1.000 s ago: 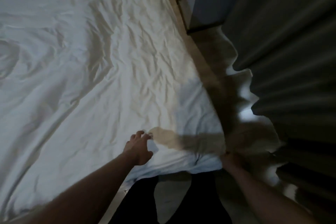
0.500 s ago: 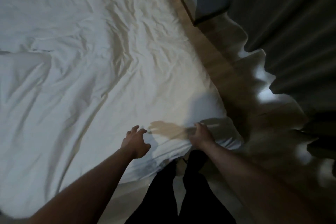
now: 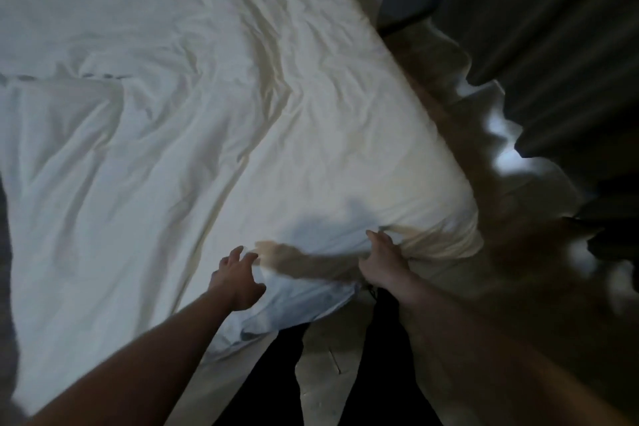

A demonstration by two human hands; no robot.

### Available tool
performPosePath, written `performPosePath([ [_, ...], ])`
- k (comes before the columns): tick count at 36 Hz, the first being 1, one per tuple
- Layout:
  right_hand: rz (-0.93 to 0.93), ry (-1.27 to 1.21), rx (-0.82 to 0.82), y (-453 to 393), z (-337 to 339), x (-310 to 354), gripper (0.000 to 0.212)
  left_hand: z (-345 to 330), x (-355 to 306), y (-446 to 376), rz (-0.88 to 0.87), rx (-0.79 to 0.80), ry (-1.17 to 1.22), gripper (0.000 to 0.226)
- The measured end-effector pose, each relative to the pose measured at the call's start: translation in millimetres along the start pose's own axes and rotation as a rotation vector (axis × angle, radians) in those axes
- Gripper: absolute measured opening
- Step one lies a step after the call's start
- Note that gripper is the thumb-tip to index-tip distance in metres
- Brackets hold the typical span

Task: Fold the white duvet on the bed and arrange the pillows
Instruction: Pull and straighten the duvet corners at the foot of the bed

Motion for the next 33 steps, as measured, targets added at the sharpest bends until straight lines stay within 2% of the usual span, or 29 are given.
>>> performPosePath([
  [7,0.038,-0.049,0.009,36.9,-81.3,59.3,0.071,-10.7,83.5,15.3,0.036,-0.01,-0.04,0.078],
  [14,0.087,0.017,0.058,52.9,-134.3,82.9,0.072,-35.1,139.4,36.2,0.073,-0.028,-0.045,0.079],
  [23,0.05,0.05,0.041,80.7,-193.0,107.1,0.073,-65.7,190.3,42.9,0.03,-0.025,-0.049,0.079],
  [29,-0.019,-0.007,0.018,90.8,-241.9,147.2,0.074,-68.7,241.5,31.3,-0.007,-0.045,0.029,0.074],
  [33,-0.083,-0.087,-0.012,94.0,-287.4,178.3,0.071,-72.4,288.0,17.3,-0.028,-0.048,0.05,0.078],
])
Point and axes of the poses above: each hand's wrist, its own y-axis away from the middle knuckle, its own z-axis out of the back of the hand, x = y × z, the point moved 10 cm from there along -y, towards the middle knuckle, and after that the axes turned 7 degrees about z, right-handed, at the moved point
